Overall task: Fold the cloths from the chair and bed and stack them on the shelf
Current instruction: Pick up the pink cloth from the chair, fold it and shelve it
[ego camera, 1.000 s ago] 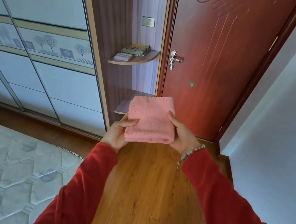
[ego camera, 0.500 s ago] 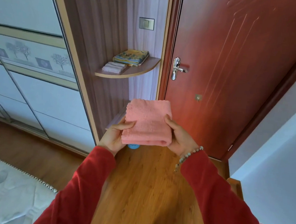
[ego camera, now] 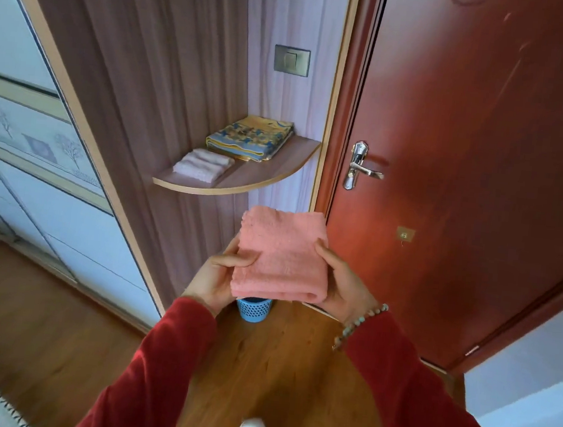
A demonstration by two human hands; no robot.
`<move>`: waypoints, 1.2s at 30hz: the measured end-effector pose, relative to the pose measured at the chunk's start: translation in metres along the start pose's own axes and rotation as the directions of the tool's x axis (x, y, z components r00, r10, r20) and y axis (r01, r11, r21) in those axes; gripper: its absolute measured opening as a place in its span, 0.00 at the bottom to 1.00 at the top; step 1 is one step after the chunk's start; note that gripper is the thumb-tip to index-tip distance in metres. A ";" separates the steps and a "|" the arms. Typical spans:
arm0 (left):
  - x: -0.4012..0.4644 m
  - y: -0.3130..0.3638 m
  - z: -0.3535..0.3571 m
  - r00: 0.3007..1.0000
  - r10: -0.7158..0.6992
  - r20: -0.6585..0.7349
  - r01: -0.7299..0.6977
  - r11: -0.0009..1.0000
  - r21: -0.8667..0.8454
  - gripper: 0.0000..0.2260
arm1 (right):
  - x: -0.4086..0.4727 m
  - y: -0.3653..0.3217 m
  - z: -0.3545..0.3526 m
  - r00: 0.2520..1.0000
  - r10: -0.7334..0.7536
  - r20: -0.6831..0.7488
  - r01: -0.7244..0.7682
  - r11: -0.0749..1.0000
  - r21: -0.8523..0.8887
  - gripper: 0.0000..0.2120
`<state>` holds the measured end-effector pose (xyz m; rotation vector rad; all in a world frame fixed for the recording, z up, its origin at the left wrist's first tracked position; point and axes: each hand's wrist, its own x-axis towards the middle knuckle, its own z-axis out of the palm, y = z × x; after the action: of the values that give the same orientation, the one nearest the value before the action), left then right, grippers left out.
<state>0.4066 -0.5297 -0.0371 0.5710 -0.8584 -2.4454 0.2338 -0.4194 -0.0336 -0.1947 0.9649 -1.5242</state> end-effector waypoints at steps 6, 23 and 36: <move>0.096 0.034 -0.022 0.998 0.037 -0.046 -0.037 0.999 -0.019 0.31 | 0.096 -0.049 0.003 0.999 0.002 0.042 -0.001 0.999 -0.032 0.17; 0.216 0.197 -0.087 0.883 0.362 -0.299 -0.383 0.924 -0.013 0.26 | 0.365 -0.135 0.136 0.933 0.207 0.294 -0.154 0.969 -0.193 0.12; 0.205 0.193 -0.110 0.652 0.456 -0.606 -0.501 0.859 0.107 0.24 | 0.456 -0.122 0.190 0.854 0.359 0.376 -0.024 0.750 -0.661 0.16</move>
<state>0.3596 -0.8281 -0.0337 0.9127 -0.5426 -1.6285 0.1591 -0.9220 -0.0170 -0.8986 1.0180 -0.8223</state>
